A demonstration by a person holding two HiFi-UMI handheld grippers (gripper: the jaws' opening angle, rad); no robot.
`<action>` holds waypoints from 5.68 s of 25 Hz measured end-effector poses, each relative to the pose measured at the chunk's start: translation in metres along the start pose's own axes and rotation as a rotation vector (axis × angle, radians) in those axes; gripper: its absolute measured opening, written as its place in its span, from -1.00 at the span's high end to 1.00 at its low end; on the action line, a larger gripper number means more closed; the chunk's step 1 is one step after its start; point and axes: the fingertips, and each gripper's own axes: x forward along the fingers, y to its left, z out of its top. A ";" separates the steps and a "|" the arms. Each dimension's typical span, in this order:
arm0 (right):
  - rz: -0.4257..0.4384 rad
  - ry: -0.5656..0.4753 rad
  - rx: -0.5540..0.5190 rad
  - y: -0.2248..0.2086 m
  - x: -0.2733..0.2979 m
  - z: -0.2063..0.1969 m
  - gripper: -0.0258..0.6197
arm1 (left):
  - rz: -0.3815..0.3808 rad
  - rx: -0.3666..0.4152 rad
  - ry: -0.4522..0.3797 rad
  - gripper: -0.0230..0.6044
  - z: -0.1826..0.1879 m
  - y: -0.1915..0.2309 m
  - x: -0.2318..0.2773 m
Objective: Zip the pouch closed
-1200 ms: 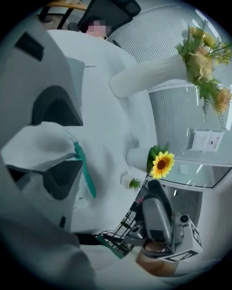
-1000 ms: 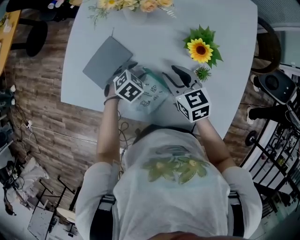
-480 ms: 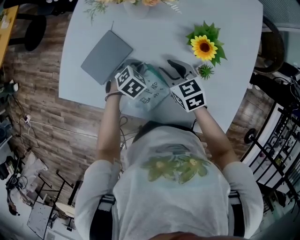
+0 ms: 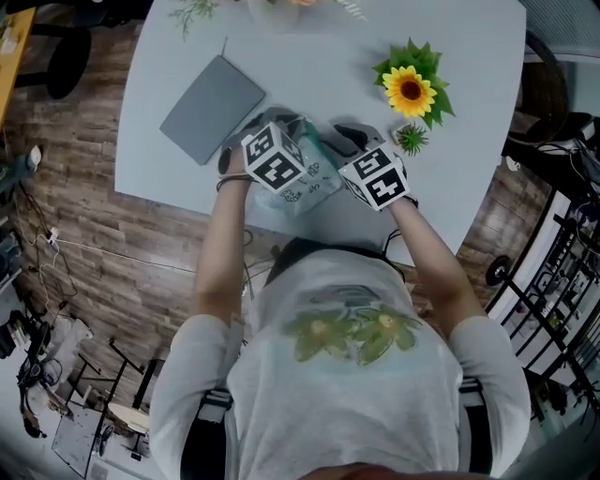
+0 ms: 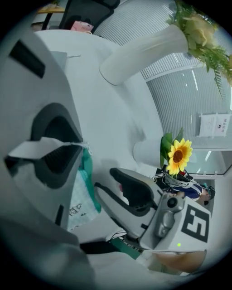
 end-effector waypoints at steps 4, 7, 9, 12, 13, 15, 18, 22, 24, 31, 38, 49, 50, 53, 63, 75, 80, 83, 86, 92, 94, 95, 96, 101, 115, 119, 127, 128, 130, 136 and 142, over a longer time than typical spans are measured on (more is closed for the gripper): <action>0.052 0.034 -0.039 0.019 0.014 -0.008 0.38 | -0.008 0.033 -0.031 0.84 0.010 -0.006 -0.001; 0.088 0.040 -0.066 0.039 0.021 -0.007 0.40 | -0.006 0.042 -0.032 0.84 0.010 -0.008 -0.003; 0.105 0.046 -0.088 0.046 0.024 -0.008 0.40 | -0.003 0.048 -0.028 0.84 0.008 -0.008 -0.003; 0.126 0.056 -0.098 0.044 0.022 -0.008 0.40 | 0.003 0.072 -0.018 0.84 0.006 -0.009 -0.002; 0.128 0.056 -0.100 0.040 0.019 -0.008 0.40 | 0.003 0.086 -0.017 0.84 0.006 -0.010 -0.002; 0.113 0.044 -0.102 0.029 0.013 -0.004 0.40 | 0.000 0.129 -0.018 0.86 0.006 -0.013 -0.001; 0.050 -0.001 -0.111 0.006 0.004 0.009 0.50 | -0.008 0.234 -0.035 0.86 0.010 -0.019 0.001; 0.007 -0.041 -0.179 -0.011 0.002 0.020 0.59 | -0.014 0.453 -0.050 0.87 0.015 -0.027 0.001; 0.001 -0.041 -0.149 -0.014 0.004 0.018 0.59 | -0.005 0.541 -0.054 0.87 0.018 -0.027 -0.001; 0.100 -0.111 0.235 -0.019 0.010 0.027 0.59 | -0.023 0.589 -0.062 0.87 0.024 -0.035 -0.001; -0.040 0.051 0.203 -0.037 0.015 -0.001 0.60 | -0.047 0.582 -0.053 0.87 0.019 -0.041 0.001; 0.025 0.121 -0.128 -0.018 0.005 -0.018 0.60 | -0.053 0.558 -0.054 0.87 0.018 -0.041 0.004; 0.037 0.130 -0.175 -0.014 0.005 -0.019 0.60 | -0.050 0.558 -0.055 0.87 0.019 -0.041 0.004; 0.041 0.150 -0.292 -0.009 0.008 -0.025 0.60 | -0.056 0.560 -0.054 0.87 0.019 -0.042 0.004; 0.010 0.174 -0.628 0.002 0.015 -0.032 0.65 | -0.109 0.566 -0.058 0.87 0.017 -0.048 0.004; 0.022 0.203 -0.638 0.007 0.013 -0.040 0.85 | -0.198 0.427 -0.034 0.87 0.003 -0.062 0.014; 0.028 0.206 -0.603 0.007 0.012 -0.044 0.85 | -0.256 0.155 -0.017 0.87 0.006 -0.059 0.018; -0.010 0.203 -0.595 0.006 0.011 -0.043 0.85 | -0.258 0.008 -0.025 0.87 0.009 -0.057 0.019; -0.052 0.196 -0.580 0.005 0.011 -0.041 0.85 | -0.258 -0.111 -0.043 0.87 0.011 -0.054 0.018; -0.087 0.205 -0.553 0.006 0.007 -0.041 0.86 | -0.175 -0.122 -0.012 0.87 0.010 -0.054 0.019; -0.091 0.204 -0.541 0.006 0.005 -0.043 0.86 | -0.162 -0.131 -0.005 0.87 0.011 -0.054 0.019; -0.094 0.202 -0.539 0.006 0.004 -0.043 0.86 | -0.158 -0.135 -0.003 0.87 0.011 -0.054 0.019; -0.098 0.200 -0.538 0.006 0.004 -0.043 0.86 | -0.155 -0.137 -0.003 0.87 0.010 -0.054 0.019; -0.116 0.187 -0.537 0.006 0.003 -0.045 0.86 | -0.144 -0.135 -0.004 0.87 0.010 -0.054 0.021; -0.098 0.208 -0.503 0.008 -0.002 -0.050 0.86 | -0.120 -0.136 -0.009 0.87 0.010 -0.053 0.020; -0.104 0.201 -0.498 0.009 -0.002 -0.050 0.86 | -0.120 -0.134 -0.008 0.87 0.010 -0.053 0.020; -0.105 0.217 -0.520 0.010 -0.004 -0.054 0.86 | -0.109 -0.135 -0.010 0.87 0.010 -0.053 0.023; -0.106 0.220 -0.522 0.010 -0.004 -0.055 0.86 | -0.109 -0.137 -0.011 0.87 0.010 -0.053 0.023; -0.107 0.222 -0.525 0.011 -0.004 -0.057 0.86 | -0.108 -0.141 -0.013 0.87 0.010 -0.053 0.023; -0.111 0.226 -0.530 0.012 -0.006 -0.056 0.86 | -0.099 -0.150 -0.021 0.87 0.010 -0.052 0.023; -0.111 0.250 -0.554 0.014 -0.006 -0.059 0.86 | -0.096 -0.155 -0.024 0.87 0.010 -0.052 0.024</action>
